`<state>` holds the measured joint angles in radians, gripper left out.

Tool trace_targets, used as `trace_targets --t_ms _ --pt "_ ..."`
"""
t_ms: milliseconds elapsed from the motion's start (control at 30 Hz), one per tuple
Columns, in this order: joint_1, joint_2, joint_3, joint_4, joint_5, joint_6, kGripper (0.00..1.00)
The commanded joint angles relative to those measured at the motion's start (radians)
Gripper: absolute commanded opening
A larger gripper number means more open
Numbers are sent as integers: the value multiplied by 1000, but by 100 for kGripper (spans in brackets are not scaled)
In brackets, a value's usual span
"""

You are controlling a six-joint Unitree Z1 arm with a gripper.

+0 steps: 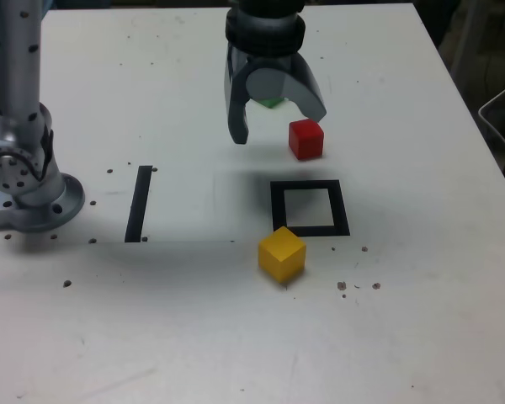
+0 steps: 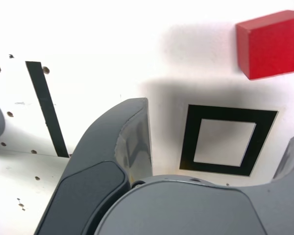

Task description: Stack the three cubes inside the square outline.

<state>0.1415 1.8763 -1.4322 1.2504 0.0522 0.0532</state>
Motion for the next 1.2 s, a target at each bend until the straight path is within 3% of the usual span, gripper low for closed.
trace_targets --t_ms 0,700,1167 --pt "12 21 -17 -4 -2 1 100" --pt "130 221 -177 -34 3 67 99" --pt "138 235 -175 -25 -4 69 87"
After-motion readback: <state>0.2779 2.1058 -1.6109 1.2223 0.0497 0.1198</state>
